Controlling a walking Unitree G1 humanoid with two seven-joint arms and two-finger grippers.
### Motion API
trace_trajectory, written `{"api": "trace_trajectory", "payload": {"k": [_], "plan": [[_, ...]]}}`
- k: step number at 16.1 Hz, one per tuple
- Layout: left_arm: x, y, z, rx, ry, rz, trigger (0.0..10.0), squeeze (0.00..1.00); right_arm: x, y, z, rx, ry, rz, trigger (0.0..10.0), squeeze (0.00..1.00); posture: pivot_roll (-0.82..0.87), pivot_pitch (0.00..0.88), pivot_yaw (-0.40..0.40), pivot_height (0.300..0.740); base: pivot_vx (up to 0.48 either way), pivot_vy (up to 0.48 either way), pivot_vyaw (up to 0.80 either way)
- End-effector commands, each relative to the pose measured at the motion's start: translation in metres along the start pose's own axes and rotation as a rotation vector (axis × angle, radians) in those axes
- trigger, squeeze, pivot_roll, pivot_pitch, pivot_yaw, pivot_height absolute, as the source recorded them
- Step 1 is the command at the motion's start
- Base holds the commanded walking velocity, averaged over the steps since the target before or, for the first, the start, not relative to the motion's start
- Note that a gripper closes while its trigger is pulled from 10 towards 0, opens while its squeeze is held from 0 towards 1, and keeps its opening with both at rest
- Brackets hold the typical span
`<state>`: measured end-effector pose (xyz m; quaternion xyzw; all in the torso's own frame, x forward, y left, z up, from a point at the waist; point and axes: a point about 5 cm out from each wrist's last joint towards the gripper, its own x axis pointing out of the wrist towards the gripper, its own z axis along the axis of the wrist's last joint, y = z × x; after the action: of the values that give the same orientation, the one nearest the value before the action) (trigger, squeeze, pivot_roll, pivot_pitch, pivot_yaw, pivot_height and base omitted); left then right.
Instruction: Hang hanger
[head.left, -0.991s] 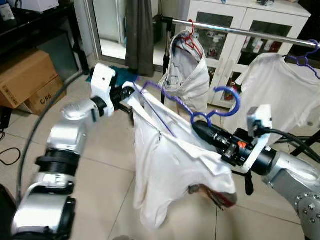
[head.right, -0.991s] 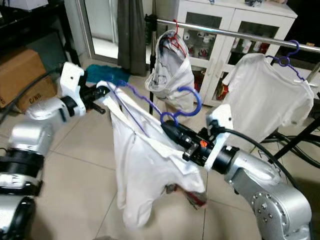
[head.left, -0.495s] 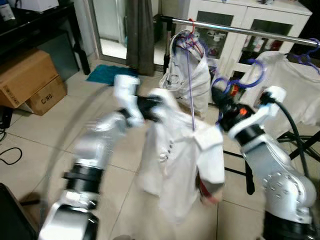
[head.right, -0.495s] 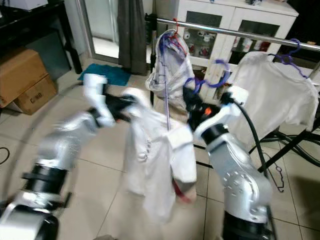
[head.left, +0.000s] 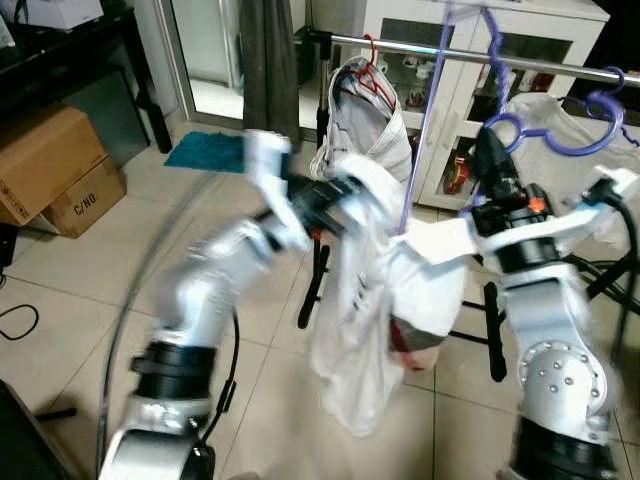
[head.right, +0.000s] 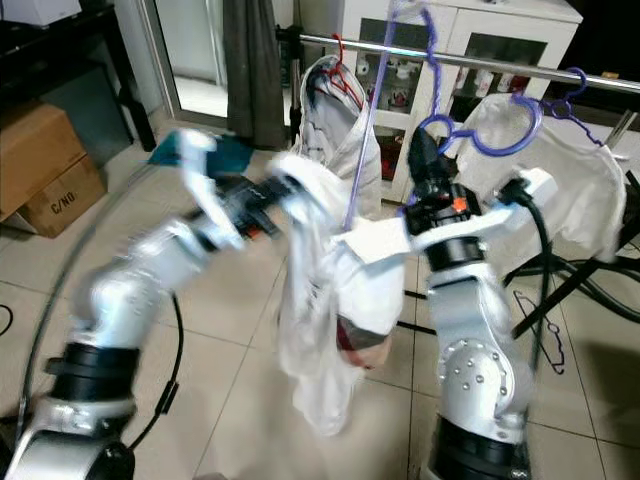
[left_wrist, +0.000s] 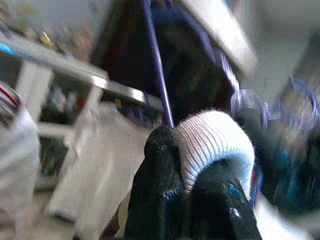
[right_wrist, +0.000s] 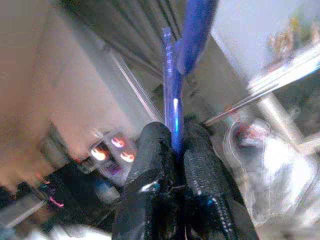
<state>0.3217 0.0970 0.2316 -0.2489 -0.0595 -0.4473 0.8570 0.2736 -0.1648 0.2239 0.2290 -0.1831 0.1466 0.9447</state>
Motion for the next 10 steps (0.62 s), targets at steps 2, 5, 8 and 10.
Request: {"api": "trace_trajectory", "payload": {"k": [2,5,8,10], "plan": [[-0.01,0.006,0.044,0.004,-0.146,0.011,0.0,0.0,-0.005,-0.012,-0.014,-0.302,0.093,-0.029,0.0,0.0,0.02,0.0,0.01,0.74,0.0,0.0,0.0],[-0.012,0.013,0.059,0.064,-0.148,0.078,0.0,0.0,-0.004,0.005,-0.019,-0.395,0.083,0.144,0.0,0.0,0.02,0.0,0.01,0.74,0.0,0.0,0.0],[-0.008,0.019,0.038,0.116,-0.034,0.146,0.0,0.0,0.004,0.018,-0.008,-0.095,-0.051,0.117,0.0,0.0,0.03,0.0,0.01,0.74,0.0,0.0,0.0],[-0.005,0.01,0.007,0.114,0.103,0.118,0.0,0.0,0.011,0.009,0.01,0.22,-0.219,-0.018,0.0,0.0,0.03,0.0,0.013,0.74,0.0,0.0,0.0]]}}
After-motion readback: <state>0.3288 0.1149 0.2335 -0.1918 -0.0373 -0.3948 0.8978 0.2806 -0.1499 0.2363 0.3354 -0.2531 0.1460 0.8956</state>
